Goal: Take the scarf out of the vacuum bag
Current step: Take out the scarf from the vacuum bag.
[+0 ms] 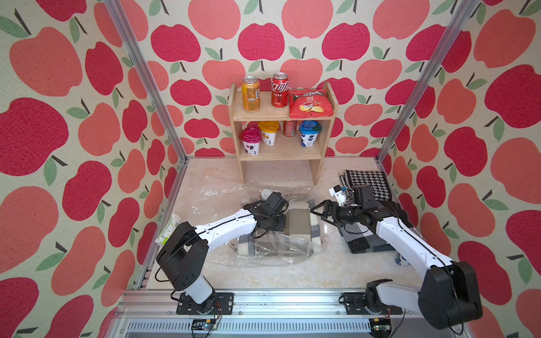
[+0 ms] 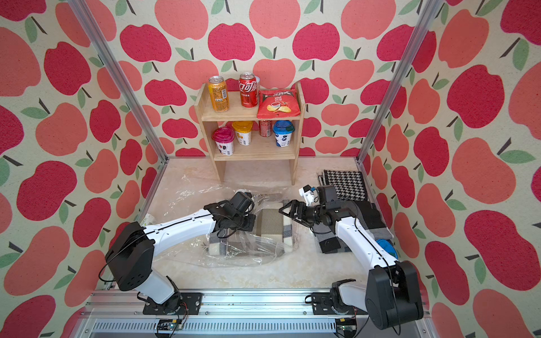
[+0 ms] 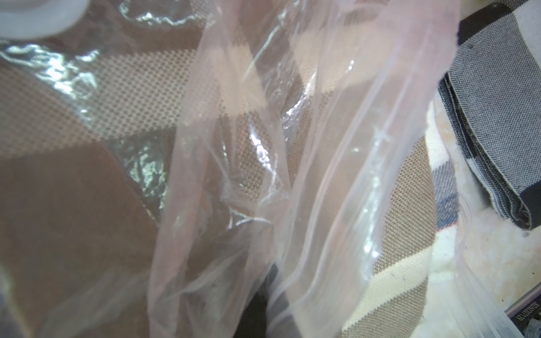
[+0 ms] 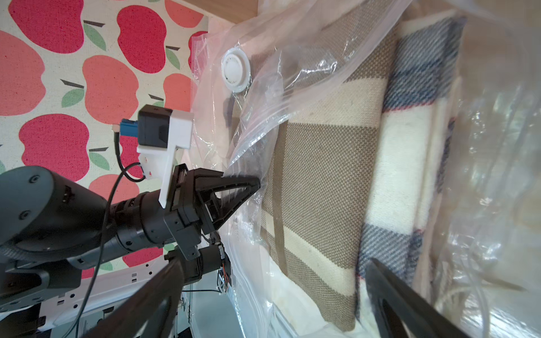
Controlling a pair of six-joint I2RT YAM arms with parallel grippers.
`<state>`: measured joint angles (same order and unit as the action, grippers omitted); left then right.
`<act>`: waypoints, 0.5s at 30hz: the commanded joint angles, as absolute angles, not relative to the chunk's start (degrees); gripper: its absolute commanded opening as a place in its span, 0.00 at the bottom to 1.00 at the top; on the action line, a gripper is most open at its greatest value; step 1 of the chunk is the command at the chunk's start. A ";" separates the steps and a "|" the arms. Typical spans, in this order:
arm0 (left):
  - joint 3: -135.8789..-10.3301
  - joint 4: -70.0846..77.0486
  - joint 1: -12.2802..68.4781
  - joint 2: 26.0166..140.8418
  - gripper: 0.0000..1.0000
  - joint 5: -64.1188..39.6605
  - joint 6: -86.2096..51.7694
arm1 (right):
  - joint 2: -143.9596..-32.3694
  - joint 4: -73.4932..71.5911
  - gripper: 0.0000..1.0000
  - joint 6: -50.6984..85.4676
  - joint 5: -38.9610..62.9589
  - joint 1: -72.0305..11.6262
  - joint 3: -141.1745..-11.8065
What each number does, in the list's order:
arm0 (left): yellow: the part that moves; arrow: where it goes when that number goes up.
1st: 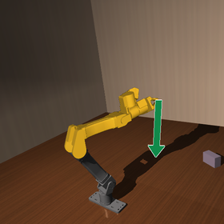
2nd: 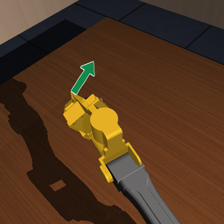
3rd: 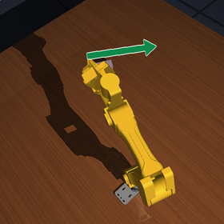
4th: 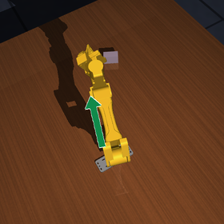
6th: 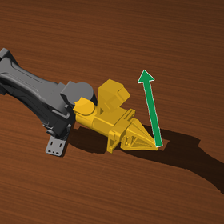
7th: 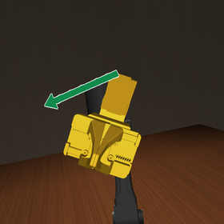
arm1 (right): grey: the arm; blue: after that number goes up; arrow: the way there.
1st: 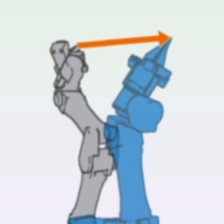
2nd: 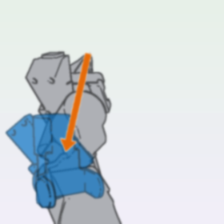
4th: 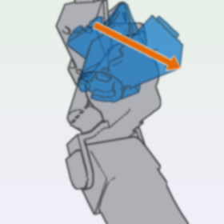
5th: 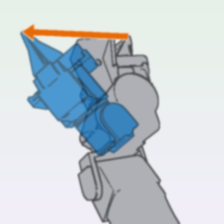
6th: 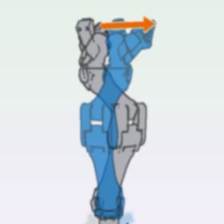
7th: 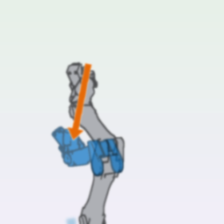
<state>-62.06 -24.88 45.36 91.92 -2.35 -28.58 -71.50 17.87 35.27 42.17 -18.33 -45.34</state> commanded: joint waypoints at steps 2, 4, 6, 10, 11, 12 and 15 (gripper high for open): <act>-60.83 -26.35 45.27 90.47 0.00 -0.84 -28.23 | -72.02 15.84 0.97 36.43 43.18 -19.33 -42.46; -60.75 -26.27 45.27 90.09 0.00 -0.73 -27.98 | -72.35 14.58 0.95 36.74 43.08 -19.42 -41.16; -60.70 -26.17 45.26 89.81 0.00 -0.70 -27.79 | -73.09 13.44 0.93 36.66 42.74 -19.47 -40.44; -60.67 -26.19 45.27 89.36 0.00 -0.70 -27.84 | -75.64 11.64 0.91 36.17 41.75 -19.51 -40.72; -60.69 -26.33 45.28 89.23 0.00 -0.70 -27.94 | -76.38 11.35 0.91 36.00 41.54 -19.51 -41.08; -60.65 -26.40 45.31 89.04 0.00 -0.62 -27.94 | -77.35 11.26 0.90 35.65 41.27 -19.51 -41.68; -60.88 -26.89 45.27 88.44 0.00 -0.83 -28.12 | -80.00 10.92 0.89 34.99 40.67 -19.51 -43.65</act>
